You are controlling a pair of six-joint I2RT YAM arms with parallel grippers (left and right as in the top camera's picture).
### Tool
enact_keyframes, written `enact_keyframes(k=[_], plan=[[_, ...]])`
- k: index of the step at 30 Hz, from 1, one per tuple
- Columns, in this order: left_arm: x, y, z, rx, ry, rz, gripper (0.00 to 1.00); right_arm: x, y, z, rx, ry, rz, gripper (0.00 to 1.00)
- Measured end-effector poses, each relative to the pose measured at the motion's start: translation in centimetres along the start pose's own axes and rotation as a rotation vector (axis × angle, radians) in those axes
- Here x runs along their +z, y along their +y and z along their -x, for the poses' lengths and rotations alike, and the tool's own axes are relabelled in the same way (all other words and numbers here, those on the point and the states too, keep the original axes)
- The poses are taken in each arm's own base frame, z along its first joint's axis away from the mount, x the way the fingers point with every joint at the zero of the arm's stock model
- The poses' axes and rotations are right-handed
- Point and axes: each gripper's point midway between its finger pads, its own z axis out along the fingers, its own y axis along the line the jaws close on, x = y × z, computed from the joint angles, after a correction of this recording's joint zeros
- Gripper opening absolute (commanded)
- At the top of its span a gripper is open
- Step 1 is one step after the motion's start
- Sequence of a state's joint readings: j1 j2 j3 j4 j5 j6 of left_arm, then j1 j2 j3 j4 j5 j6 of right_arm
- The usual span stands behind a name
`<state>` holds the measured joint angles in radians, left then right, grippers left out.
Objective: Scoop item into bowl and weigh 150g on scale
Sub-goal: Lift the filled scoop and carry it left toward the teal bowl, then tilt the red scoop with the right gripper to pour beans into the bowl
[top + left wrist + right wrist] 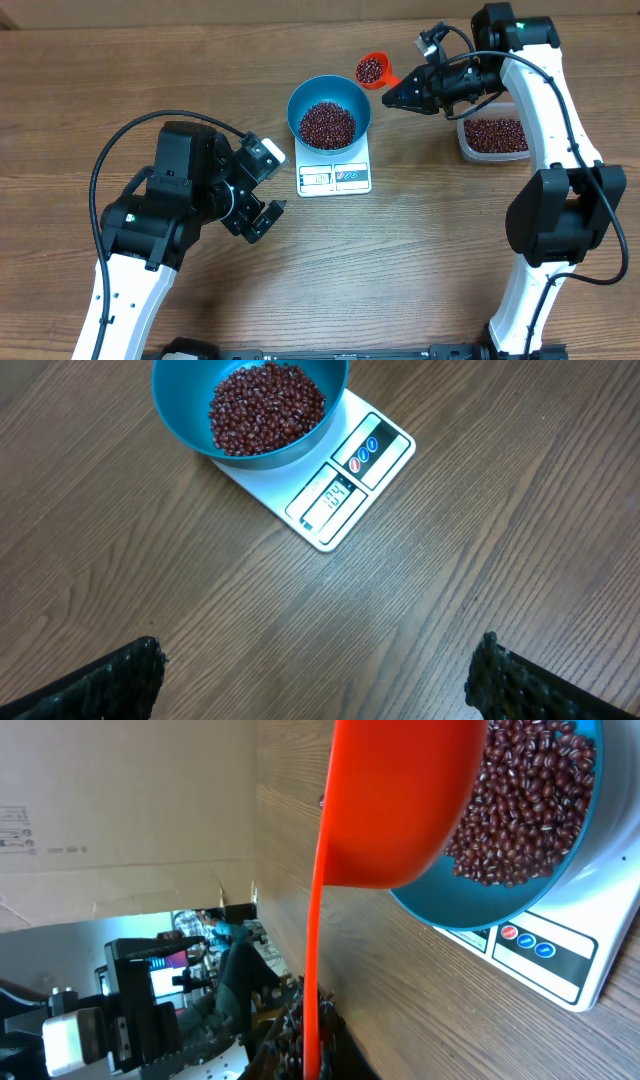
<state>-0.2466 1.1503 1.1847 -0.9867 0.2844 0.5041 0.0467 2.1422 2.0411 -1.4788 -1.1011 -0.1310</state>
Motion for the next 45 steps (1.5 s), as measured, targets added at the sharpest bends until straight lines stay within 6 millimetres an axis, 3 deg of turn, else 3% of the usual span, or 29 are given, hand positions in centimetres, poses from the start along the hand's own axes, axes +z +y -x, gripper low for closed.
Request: enact_keyframes(k=[17, 24, 33, 38, 45], plan=[[0.0, 0.0, 0.0, 0.0, 0.0, 0.0, 1.0, 0.2, -2.7, -0.6, -0.003, 0.031, -0.173, 0.04], [0.0, 0.0, 0.0, 0.0, 0.0, 0.0, 1.0, 3.5, -2.6, -2.0, -0.076, 0.118, -0.27, 0.04], [0.0, 0.0, 0.0, 0.0, 0.0, 0.0, 1.0, 8.4, -3.6, -2.7, -0.284, 0.195, -0.543, 0.04], [0.0, 0.0, 0.0, 0.0, 0.0, 0.0, 1.0, 9.5, -4.6, -2.6, -0.382, 0.206, -0.743, 0.04], [0.0, 0.0, 0.0, 0.0, 0.0, 0.0, 1.0, 9.5, -5.5, -2.0, -0.494, 0.2, -0.989, 0.04]])
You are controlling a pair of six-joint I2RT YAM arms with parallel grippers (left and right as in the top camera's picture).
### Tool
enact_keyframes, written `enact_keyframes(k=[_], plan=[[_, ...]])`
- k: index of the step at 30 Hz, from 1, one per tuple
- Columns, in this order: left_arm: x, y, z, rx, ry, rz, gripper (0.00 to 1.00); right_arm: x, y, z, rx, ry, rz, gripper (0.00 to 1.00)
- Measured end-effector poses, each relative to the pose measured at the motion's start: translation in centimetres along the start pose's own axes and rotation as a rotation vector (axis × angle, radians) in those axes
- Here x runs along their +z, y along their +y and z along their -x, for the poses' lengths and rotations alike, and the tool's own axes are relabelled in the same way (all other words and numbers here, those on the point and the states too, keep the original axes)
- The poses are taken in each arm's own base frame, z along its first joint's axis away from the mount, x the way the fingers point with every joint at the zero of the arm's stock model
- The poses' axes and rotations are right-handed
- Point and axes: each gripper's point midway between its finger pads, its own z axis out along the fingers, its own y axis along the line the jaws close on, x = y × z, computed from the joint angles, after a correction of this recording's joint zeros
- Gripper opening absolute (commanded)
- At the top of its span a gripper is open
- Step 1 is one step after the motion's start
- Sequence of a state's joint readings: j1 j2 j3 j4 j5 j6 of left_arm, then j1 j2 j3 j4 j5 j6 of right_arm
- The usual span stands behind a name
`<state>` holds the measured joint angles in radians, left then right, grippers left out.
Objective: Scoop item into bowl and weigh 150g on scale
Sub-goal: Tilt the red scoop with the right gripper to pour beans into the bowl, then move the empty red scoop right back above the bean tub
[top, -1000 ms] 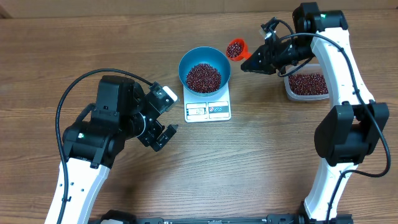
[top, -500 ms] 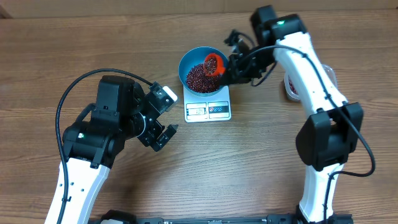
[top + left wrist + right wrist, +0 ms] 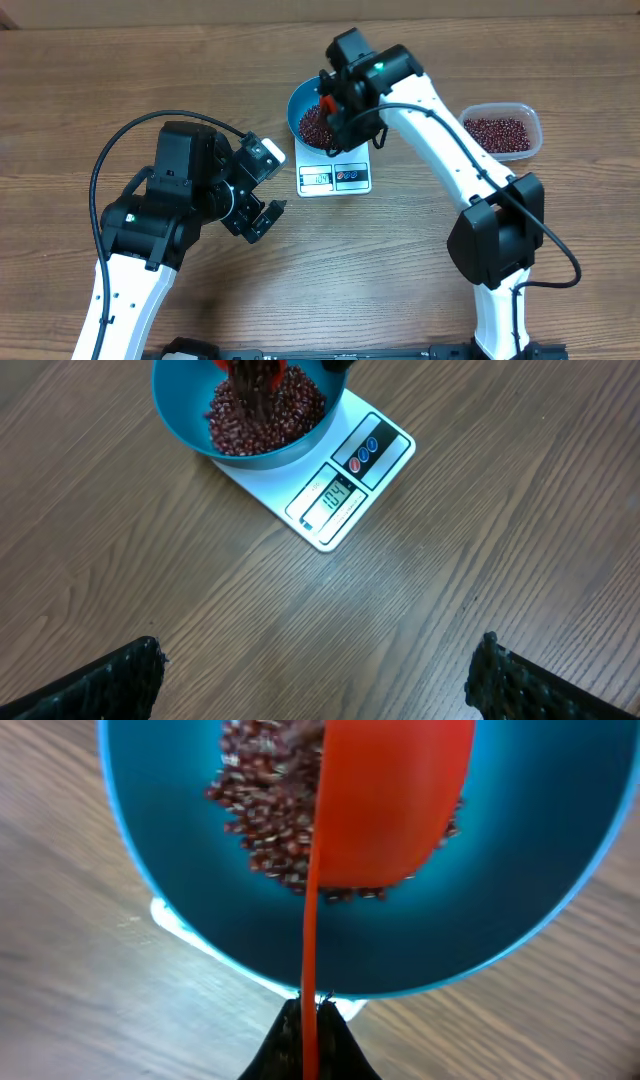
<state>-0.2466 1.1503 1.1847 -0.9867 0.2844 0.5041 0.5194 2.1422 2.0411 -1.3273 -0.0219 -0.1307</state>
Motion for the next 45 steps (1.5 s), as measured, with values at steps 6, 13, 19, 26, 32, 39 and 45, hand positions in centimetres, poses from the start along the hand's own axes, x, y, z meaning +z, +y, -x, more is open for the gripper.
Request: enact_keyframes(k=[6, 13, 19, 26, 32, 39, 45], plan=[[0.0, 0.0, 0.0, 0.0, 0.0, 0.0, 1.0, -0.2, -1.3, 0.2, -0.033, 0.001, -0.157, 0.04], [0.0, 0.0, 0.0, 0.0, 0.0, 0.0, 1.0, -0.4, -1.8, 0.2, -0.049, 0.002, -0.222, 0.04], [0.0, 0.0, 0.0, 0.0, 0.0, 0.0, 1.0, -0.4, -2.0, 0.2, -0.049, 0.003, -0.235, 0.04], [0.0, 0.0, 0.0, 0.0, 0.0, 0.0, 1.0, -0.9, -2.1, 0.2, -0.047, -0.007, -0.239, 0.04], [0.0, 0.0, 0.0, 0.0, 0.0, 0.0, 1.0, -4.3, -2.0, 0.6, -0.015, -0.087, -0.239, 0.04], [0.0, 0.0, 0.0, 0.0, 0.0, 0.0, 1.0, -9.1, -1.9, -2.2, 0.1, -0.095, -0.234, 0.04], [0.0, 0.0, 0.0, 0.0, 0.0, 0.0, 1.0, -9.5, -3.4, -7.3, 0.156, 0.099, -0.249, 0.04]])
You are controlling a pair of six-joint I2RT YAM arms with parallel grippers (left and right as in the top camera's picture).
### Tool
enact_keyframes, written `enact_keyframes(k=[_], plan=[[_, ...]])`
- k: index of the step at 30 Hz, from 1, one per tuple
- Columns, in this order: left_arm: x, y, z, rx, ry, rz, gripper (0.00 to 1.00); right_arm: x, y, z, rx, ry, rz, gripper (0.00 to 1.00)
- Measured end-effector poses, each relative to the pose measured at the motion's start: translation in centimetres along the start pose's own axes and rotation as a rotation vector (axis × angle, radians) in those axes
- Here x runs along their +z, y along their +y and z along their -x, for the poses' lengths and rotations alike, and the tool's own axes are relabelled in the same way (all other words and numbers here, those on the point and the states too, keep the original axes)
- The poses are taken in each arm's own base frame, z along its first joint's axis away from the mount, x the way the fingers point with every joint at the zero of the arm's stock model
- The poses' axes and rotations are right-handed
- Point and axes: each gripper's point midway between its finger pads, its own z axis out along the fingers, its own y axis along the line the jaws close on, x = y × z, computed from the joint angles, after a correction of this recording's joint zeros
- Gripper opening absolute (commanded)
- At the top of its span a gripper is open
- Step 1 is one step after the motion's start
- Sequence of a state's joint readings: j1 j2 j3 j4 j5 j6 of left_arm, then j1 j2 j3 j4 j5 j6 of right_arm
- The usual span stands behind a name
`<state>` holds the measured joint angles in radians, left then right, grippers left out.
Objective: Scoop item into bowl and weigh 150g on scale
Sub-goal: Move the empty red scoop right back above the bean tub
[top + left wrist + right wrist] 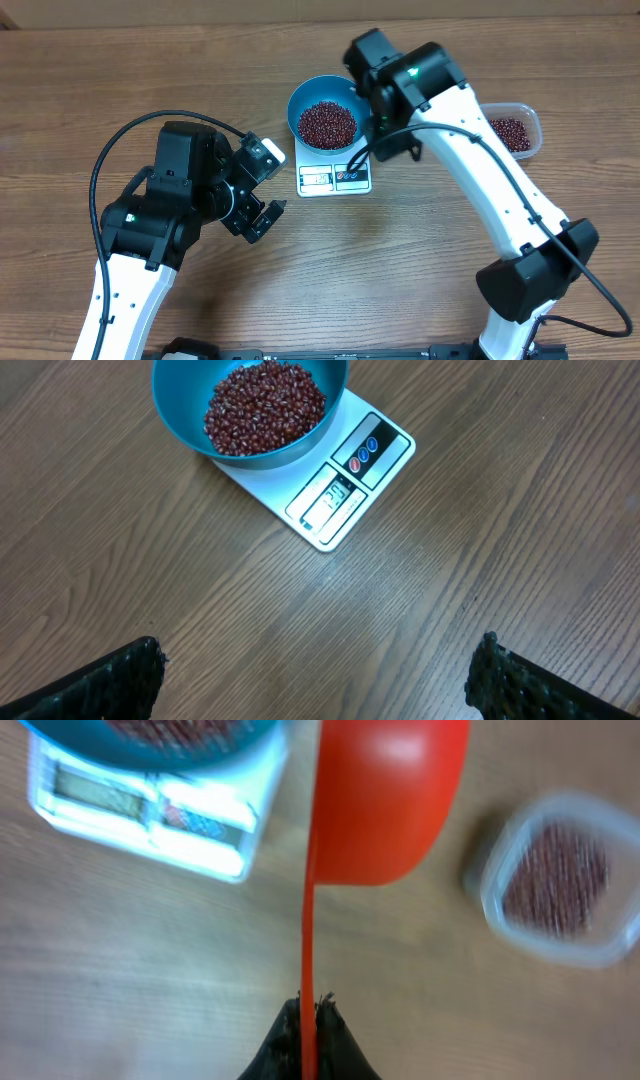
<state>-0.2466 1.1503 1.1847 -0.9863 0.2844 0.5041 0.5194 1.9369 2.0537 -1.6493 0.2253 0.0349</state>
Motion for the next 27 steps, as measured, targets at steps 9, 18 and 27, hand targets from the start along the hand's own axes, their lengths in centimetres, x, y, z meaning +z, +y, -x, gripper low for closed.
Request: enact_keyframes(k=[9, 18, 27], plan=[[0.0, 0.0, 0.0, 0.0, 0.0, 0.0, 1.0, 1.8, -10.3, -2.5, 0.325, 0.099, -0.033, 0.04], [0.0, 0.0, 0.0, 0.0, 0.0, 0.0, 1.0, 4.4, -17.5, -6.7, 0.553, 0.191, 0.015, 0.04], [0.0, 0.0, 0.0, 0.0, 0.0, 0.0, 1.0, 3.9, -15.4, -5.6, 0.61, 0.158, 0.215, 0.03]])
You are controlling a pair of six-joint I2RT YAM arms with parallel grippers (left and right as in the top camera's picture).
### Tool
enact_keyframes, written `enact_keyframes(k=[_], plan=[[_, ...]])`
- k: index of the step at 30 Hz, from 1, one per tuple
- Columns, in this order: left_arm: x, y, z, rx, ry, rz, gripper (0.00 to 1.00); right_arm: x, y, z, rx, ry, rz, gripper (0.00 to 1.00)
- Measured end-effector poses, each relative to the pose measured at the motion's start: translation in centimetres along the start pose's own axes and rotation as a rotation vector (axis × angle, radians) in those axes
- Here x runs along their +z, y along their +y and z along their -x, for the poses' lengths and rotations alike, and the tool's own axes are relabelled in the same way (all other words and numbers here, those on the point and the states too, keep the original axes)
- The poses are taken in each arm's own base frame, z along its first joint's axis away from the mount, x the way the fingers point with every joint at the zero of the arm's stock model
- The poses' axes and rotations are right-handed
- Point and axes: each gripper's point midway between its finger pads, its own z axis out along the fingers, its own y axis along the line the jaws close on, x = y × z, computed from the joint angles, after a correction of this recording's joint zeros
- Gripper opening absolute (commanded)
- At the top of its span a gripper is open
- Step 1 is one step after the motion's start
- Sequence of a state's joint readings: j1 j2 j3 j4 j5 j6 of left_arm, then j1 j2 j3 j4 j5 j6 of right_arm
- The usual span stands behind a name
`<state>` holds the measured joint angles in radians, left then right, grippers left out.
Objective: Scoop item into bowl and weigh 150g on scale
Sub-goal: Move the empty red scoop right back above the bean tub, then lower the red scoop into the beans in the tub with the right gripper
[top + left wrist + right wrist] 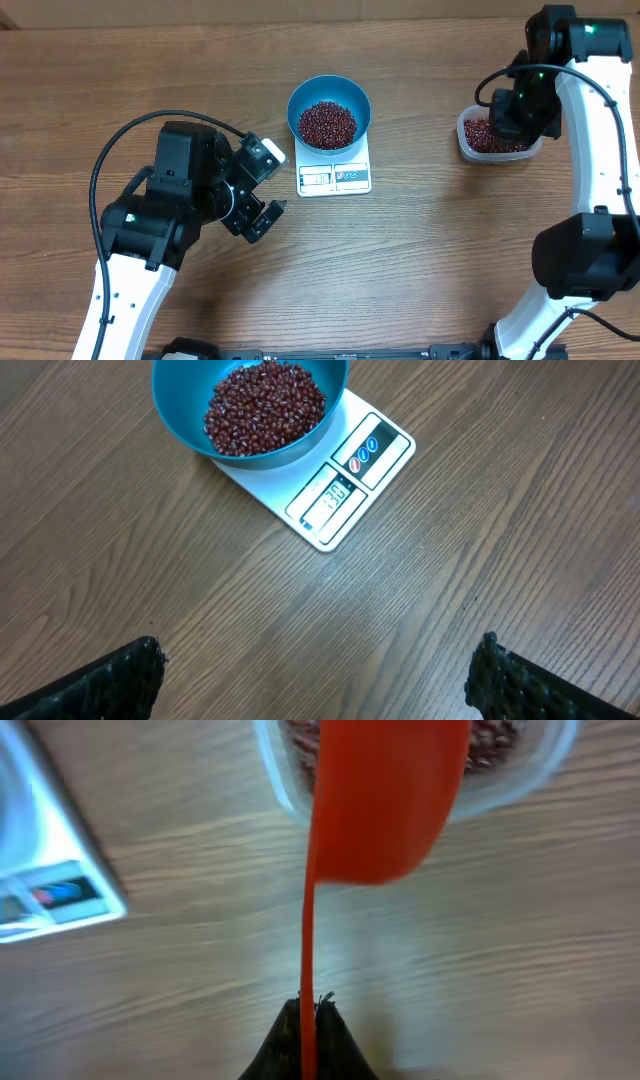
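Observation:
A blue bowl (329, 112) heaped with red beans stands on the white scale (334, 176), whose display (337, 493) is lit in the left wrist view. My right gripper (308, 1003) is shut on the thin handle of the orange scoop (385, 795), which hangs over the clear tub of beans (492, 136) at the right. In the overhead view the scoop is hidden under the right arm. My left gripper (262, 216) stays open over bare wood left of the scale, its fingers (115, 678) wide apart.
The brown table edge meets a cardboard wall along the far side (200, 15). The scale's two round buttons (365, 450) face the left wrist camera.
My right gripper with the scoop has moved from beside the bowl and scale to over the bean tub at the right. The left arm has not moved.
The right gripper held a scoop full of beans next to the bowl. Then the scoop was tipped inside the bowl with beans falling. Later the scoop was past the scale, and now it is over the tub. The left gripper stayed open throughout.

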<state>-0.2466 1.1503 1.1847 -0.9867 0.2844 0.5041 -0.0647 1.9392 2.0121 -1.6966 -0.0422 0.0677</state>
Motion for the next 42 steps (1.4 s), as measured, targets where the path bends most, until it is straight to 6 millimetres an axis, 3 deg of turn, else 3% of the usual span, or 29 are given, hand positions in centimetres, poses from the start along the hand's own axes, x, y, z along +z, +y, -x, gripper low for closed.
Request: enact_keyframes(k=[8, 14, 23, 27, 34, 42], plan=[[0.0, 0.0, 0.0, 0.0, 0.0, 0.0, 1.0, -4.2, 3.0, 1.9, 0.023, -0.134, 0.168, 0.03], [0.0, 0.0, 0.0, 0.0, 0.0, 0.0, 1.0, -6.0, 3.7, 1.5, 0.011, -0.179, 0.212, 0.04], [0.0, 0.0, 0.0, 0.0, 0.0, 0.0, 1.0, -15.0, 3.7, -3.6, -0.052, -0.445, 0.253, 0.03], [0.0, 0.0, 0.0, 0.0, 0.0, 0.0, 1.0, -17.3, 3.6, -5.4, -0.07, -0.52, 0.264, 0.04], [0.0, 0.0, 0.0, 0.0, 0.0, 0.0, 1.0, -17.1, 3.6, -5.6, -0.005, -0.506, 0.281, 0.04], [0.0, 0.0, 0.0, 0.0, 0.0, 0.0, 1.0, -12.0, 3.2, -6.0, 0.051, -0.327, 0.256, 0.04]])
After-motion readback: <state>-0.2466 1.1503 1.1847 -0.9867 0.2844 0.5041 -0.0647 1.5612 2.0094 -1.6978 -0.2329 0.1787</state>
